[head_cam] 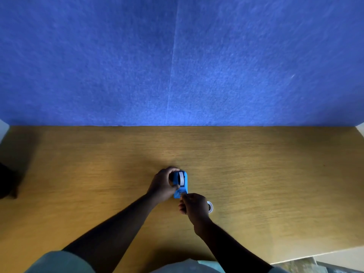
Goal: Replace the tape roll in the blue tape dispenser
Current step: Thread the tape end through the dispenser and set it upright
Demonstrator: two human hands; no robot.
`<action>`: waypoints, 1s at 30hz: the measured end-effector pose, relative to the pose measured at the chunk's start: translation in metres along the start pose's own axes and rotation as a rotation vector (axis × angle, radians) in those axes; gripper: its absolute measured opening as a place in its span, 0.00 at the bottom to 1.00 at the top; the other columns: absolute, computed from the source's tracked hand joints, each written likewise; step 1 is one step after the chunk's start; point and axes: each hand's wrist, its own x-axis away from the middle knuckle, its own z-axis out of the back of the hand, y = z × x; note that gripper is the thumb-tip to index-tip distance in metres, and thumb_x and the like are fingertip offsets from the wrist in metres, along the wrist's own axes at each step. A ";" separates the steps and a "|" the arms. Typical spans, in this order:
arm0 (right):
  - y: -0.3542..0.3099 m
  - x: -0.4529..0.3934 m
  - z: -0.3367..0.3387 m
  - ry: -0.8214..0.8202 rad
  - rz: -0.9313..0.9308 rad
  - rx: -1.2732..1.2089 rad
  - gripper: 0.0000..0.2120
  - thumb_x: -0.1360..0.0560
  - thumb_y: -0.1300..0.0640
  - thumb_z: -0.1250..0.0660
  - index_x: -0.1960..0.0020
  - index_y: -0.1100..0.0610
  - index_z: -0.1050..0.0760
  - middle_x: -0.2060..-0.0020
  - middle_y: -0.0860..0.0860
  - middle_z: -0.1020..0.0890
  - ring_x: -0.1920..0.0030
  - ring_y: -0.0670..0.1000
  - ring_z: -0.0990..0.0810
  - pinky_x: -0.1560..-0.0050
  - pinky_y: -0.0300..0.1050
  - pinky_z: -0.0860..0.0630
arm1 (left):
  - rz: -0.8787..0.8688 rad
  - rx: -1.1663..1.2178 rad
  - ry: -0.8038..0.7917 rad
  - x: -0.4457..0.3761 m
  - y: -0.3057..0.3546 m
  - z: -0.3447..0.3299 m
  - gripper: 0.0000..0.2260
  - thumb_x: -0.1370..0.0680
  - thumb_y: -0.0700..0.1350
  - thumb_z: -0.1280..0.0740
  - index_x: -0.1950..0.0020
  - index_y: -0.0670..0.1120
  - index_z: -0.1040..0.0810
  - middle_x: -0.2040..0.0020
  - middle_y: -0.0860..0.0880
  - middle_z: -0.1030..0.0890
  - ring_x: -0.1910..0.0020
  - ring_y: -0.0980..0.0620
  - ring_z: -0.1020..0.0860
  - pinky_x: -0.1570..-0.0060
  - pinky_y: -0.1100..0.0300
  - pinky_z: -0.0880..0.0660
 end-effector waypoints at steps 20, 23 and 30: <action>0.012 -0.009 0.001 -0.024 0.108 0.181 0.05 0.20 0.62 0.30 0.53 0.61 0.17 0.60 0.60 0.12 0.59 0.54 0.13 0.54 0.54 0.14 | 0.019 -0.005 -0.029 0.018 -0.001 -0.009 0.40 0.33 0.53 0.21 0.25 0.63 0.38 0.26 0.56 0.32 0.30 0.55 0.30 0.34 0.57 0.28; 0.011 -0.012 0.002 -0.043 0.072 0.186 0.06 0.21 0.63 0.29 0.55 0.58 0.16 0.61 0.59 0.12 0.55 0.58 0.11 0.50 0.56 0.13 | 0.029 -0.047 -0.040 0.019 0.002 -0.007 0.41 0.32 0.55 0.22 0.25 0.64 0.40 0.25 0.57 0.33 0.28 0.55 0.31 0.32 0.54 0.27; -0.002 -0.021 0.015 0.057 0.039 0.423 0.11 0.24 0.59 0.32 0.62 0.58 0.15 0.65 0.55 0.11 0.59 0.57 0.11 0.51 0.58 0.14 | 0.012 -0.122 -0.106 0.028 0.001 -0.011 0.44 0.25 0.58 0.28 0.18 0.57 0.52 0.19 0.54 0.40 0.23 0.52 0.36 0.27 0.50 0.31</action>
